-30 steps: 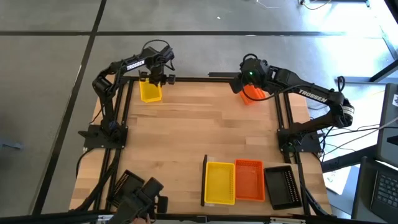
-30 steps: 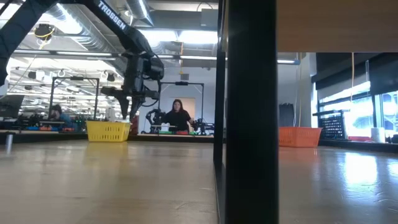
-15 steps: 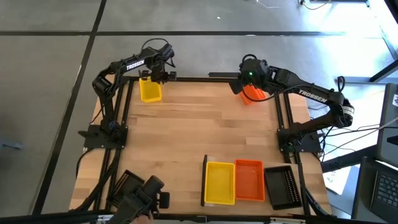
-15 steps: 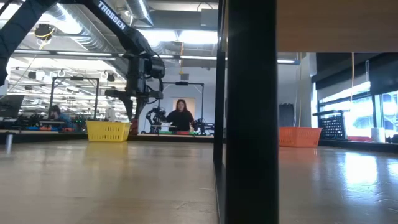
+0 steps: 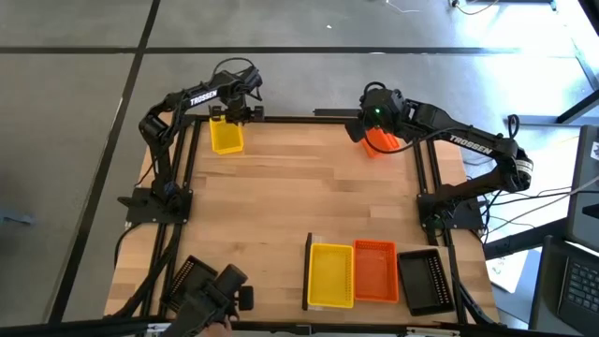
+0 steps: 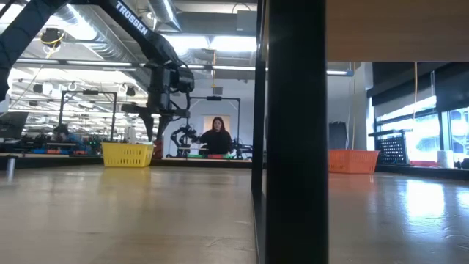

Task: Stack baskets on shelf by color
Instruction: Stack the yellow bin on top of the yellow bin

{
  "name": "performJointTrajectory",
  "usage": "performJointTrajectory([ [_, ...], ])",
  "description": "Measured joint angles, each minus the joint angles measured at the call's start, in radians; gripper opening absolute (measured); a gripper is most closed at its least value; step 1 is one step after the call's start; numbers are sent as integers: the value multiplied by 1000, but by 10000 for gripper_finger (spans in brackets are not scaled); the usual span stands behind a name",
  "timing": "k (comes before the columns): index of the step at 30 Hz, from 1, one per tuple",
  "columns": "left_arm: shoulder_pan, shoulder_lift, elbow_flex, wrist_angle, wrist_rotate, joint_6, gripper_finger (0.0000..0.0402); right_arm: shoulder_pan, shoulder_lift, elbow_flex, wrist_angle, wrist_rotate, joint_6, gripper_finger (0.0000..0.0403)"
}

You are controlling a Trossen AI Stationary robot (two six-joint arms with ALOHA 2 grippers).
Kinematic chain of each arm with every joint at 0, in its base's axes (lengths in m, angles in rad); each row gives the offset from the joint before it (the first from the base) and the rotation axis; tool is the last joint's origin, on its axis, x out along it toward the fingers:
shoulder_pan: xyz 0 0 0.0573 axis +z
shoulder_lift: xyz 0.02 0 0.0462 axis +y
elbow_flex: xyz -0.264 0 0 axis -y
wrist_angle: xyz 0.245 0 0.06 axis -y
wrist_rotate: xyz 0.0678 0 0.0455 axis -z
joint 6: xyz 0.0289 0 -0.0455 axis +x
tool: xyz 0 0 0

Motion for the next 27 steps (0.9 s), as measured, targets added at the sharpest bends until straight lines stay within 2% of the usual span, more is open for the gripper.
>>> performJointTrajectory([
  [7, 6, 0, -44, 15, 7, 0, 82, 0, 0, 0, -1, 0, -16, 97],
  [18, 3, 0, -165, 169, 35, 29, 82, 0, 0, 0, 0, 0, -29, 97],
  [27, 3, 0, -170, 171, 19, 249, 81, 0, 0, 0, 0, 0, -29, 97],
])
